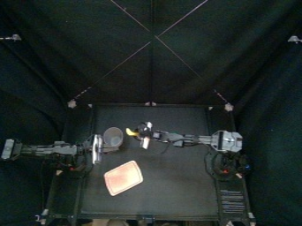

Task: Pick the banana then place it in the grey bowl
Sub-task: Place banana in the grey bowl

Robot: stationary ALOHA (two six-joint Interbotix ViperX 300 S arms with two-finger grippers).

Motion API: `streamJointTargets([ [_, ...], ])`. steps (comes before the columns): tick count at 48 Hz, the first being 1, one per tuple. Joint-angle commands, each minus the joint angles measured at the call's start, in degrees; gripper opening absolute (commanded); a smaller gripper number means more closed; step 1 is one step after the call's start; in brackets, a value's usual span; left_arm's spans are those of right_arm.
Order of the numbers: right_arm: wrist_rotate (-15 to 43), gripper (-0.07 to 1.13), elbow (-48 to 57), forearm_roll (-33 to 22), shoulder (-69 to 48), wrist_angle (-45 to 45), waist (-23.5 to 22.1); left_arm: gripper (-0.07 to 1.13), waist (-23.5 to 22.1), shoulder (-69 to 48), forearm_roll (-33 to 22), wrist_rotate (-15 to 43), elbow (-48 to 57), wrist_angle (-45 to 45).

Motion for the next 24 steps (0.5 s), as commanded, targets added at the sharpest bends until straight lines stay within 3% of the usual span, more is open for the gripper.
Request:
streamJointTargets([
  [1,-0.1,0.43,-10.2,1.0,5.0,-1.2,0.0,0.10,0.4,0.3,0.6,0.0,-0.9,-0.7],
  [15,0.0,0.48,-29.4,1.5,17.6,5.1,1.6,0.10,0.4,0.3,1.1,0.0,-0.6,-0.6],
  [24,0.0,0.62,-36.1,2.8,21.5,13.1,2.7,0.10,0.4,0.2,1.1,0.0,-0.5,-0.6],
])
